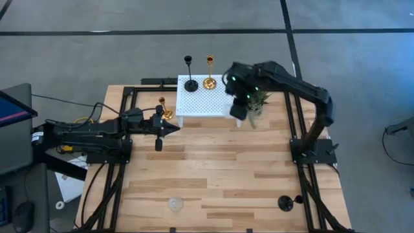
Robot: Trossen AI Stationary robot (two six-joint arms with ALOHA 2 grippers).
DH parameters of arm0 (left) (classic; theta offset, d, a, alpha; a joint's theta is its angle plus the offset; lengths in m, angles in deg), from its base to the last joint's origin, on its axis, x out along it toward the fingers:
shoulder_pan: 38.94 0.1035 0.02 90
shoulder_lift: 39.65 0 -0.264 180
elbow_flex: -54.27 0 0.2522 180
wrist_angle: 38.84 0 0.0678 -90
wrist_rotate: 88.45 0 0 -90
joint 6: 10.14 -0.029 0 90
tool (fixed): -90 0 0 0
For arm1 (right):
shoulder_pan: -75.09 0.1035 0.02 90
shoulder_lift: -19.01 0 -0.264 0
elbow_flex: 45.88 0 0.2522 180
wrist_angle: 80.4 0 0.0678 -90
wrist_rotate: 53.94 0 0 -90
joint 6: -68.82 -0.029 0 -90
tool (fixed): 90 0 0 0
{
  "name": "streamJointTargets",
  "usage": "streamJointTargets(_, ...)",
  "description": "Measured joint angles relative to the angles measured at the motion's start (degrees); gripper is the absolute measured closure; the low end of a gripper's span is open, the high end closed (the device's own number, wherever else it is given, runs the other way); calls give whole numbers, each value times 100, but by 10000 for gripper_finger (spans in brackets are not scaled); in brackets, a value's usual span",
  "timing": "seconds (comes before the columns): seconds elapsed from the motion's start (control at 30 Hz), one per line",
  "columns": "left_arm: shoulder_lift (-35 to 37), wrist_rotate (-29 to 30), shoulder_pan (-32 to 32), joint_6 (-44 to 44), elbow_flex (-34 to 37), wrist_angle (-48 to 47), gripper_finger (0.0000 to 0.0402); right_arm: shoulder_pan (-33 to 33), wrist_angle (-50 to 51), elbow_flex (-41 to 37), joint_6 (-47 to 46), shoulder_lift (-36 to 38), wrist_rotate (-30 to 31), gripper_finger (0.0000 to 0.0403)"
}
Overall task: Pick & Place candle stick holders
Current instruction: Put the top transparent candle holder on the shelf
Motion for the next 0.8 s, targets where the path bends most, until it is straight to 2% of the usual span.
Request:
streamJointTargets(0.17,0,2,2,-1,0,0,395,-537,258,533,407,-555,-9,389)
streamJointTargets(0.33,0,2,2,0,0,0,396,-910,299,584,615,-836,-19,389)
streamJointTargets(0.7,0,0,2,-175,0,0,396,-1050,193,595,881,-906,-186,389)
streamJointTargets(0.8,0,1,2,-177,0,0,394,-1050,130,589,919,-906,-169,369)
